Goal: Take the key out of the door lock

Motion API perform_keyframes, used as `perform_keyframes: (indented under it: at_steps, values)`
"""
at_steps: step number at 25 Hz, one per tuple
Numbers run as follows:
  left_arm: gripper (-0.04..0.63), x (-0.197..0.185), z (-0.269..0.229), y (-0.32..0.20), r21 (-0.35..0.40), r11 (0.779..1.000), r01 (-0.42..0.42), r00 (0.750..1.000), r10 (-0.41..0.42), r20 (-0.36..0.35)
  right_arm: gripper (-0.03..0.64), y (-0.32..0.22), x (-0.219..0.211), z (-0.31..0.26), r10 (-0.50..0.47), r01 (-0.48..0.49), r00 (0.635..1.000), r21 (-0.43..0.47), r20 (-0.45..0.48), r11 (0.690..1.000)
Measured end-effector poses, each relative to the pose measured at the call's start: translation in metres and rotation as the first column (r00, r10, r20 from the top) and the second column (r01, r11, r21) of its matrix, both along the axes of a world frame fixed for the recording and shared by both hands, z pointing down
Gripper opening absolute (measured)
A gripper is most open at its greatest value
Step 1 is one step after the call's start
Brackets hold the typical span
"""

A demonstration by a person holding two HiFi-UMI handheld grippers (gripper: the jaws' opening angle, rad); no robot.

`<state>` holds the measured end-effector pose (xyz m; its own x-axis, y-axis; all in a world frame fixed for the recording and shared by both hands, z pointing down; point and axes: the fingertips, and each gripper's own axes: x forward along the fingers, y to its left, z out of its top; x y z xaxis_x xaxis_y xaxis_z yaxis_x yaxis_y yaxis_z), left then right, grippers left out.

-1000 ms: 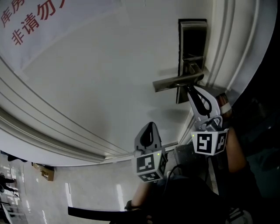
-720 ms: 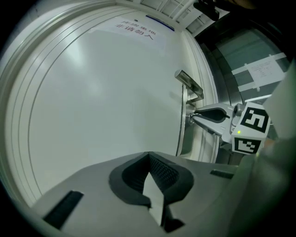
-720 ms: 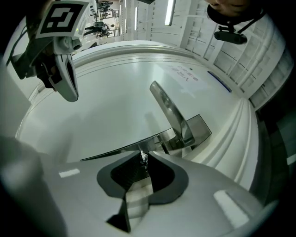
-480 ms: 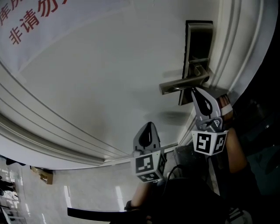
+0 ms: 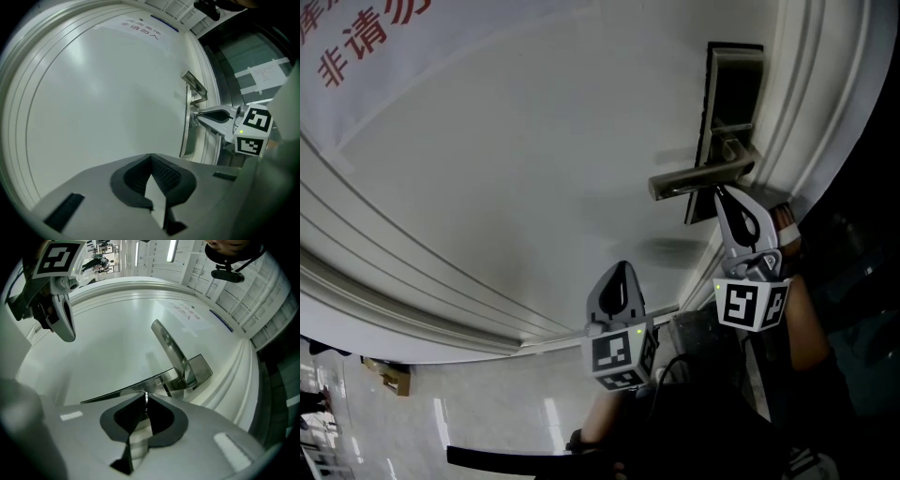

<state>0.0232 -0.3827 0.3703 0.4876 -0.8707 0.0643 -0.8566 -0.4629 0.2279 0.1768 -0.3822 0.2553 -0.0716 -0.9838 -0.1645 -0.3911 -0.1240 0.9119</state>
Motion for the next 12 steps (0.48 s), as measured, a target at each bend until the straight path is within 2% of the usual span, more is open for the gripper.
perform_keyframes:
  at_steps: [6, 12]
  values:
    - [0.000, -0.0031, 0.0004, 0.0005, 0.000, 1.000, 0.001, 1.000, -0.001, -0.008, 0.018, -0.0005, 0.0001, -0.0002, 0.009, -0.009, 1.000, 0.004, -0.011, 1.000]
    - [0.000, -0.0044, -0.0027, 0.0029, 0.005, 1.000, 0.001, 1.000, -0.001, -0.016, 0.017, -0.0001, -0.0003, 0.0018, 0.017, -0.018, 0.996, -0.010, -0.084, 1.000]
